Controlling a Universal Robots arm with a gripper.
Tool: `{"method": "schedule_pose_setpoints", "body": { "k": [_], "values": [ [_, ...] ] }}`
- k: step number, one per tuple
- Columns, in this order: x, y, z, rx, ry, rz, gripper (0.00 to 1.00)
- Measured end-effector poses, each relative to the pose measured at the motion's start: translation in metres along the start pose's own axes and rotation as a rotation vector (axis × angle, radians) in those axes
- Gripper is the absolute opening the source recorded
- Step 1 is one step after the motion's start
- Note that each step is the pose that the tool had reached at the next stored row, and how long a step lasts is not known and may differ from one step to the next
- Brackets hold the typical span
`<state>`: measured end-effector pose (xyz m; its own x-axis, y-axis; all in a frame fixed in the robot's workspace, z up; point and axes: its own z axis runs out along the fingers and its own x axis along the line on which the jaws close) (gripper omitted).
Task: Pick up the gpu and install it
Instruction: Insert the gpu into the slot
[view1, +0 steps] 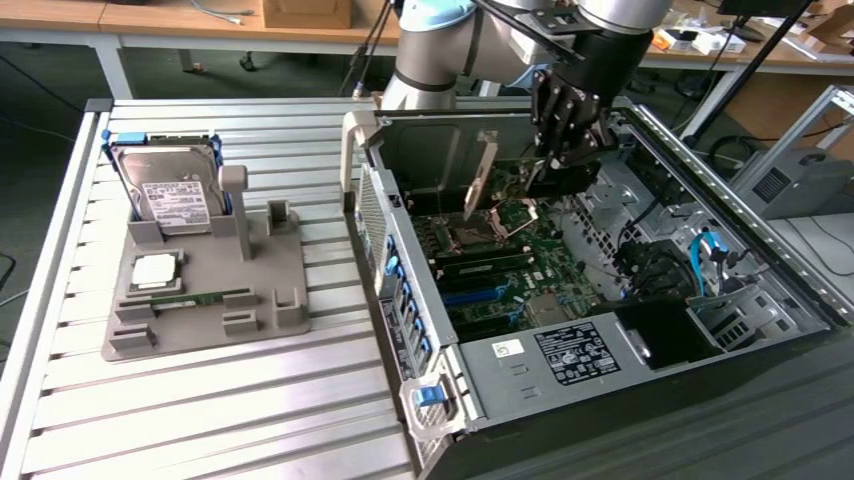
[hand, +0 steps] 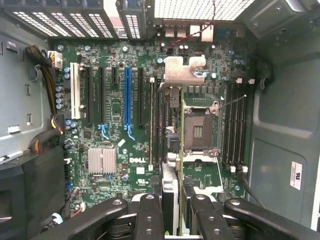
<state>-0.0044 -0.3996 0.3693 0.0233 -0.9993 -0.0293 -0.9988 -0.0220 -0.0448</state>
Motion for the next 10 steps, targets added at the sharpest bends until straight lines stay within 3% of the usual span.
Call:
{"method": "schedule_pose_setpoints", "body": {
  "k": [10],
  "values": [
    [0.0038, 0.002, 0.0026, 0.0, 0.0, 0.0, 0.27]
  ]
}}
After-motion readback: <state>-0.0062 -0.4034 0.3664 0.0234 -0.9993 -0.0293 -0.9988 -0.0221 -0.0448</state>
